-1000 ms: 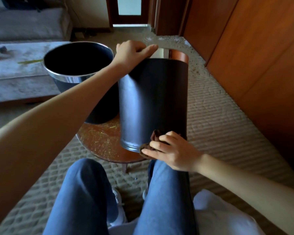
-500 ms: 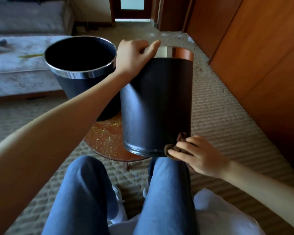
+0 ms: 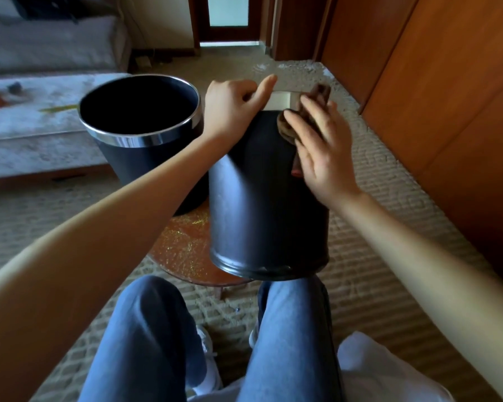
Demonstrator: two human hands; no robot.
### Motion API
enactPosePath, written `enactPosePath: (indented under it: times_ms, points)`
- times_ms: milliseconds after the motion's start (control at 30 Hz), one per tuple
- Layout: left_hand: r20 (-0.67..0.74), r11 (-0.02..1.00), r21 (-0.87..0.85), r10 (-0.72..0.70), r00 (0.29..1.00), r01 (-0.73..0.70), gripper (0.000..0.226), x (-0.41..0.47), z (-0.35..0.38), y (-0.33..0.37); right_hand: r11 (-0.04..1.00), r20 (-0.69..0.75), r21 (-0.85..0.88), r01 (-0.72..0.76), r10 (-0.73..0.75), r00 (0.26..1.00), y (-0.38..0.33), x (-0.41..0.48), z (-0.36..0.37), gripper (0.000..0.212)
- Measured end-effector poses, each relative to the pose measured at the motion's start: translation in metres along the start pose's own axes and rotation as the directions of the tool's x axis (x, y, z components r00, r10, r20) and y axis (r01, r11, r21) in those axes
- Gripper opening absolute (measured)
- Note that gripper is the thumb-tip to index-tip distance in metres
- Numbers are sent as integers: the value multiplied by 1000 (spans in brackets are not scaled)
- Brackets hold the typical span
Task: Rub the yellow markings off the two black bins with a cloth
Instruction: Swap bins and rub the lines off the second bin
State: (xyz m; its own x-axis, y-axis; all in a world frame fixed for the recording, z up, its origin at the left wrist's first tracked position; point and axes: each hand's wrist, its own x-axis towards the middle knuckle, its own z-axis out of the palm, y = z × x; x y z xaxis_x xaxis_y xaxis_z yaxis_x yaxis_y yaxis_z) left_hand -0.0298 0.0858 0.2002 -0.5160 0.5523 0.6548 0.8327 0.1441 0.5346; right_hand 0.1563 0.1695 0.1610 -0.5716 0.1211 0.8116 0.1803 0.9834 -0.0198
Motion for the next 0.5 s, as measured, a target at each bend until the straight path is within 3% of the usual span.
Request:
enactPosePath:
  times_ms: [33,100,200,267,300,333,367,433,500]
  points:
    - [5,1000,7,-20,1000,20,71,1,-1,0,999,35,38,3,-5,999,-10,-9,4,38]
    - [12,998,26,-60,998,59,72,2,-3,0,984,169,84,157,-169,971,-33,-47,5,43]
    - [26,996,37,-81,996,80,69,1,-6,4,878,391,200,435,-478,787,-57,-105,-5,44]
    - [70,998,56,-42,997,38,63,0,-7,15,781,451,252,572,-617,644,-57,-110,-12,44]
    - [109,999,51,4,994,-9,59,-3,-8,20,753,462,241,612,-643,610,-50,-101,-16,46]
    - [142,998,22,50,989,-53,54,-7,-9,21,771,459,198,606,-619,638,-41,-88,-19,48]
    - [161,997,-29,71,984,-67,52,-11,-11,16,831,419,139,539,-542,728,-30,-73,-22,48]
    - [163,985,-159,-40,986,66,54,-19,-15,-6,965,235,85,248,-261,936,-7,-44,-25,43]
    - [125,945,-230,-206,971,230,58,-26,-13,-25,983,61,168,-73,63,996,4,-25,-21,41]
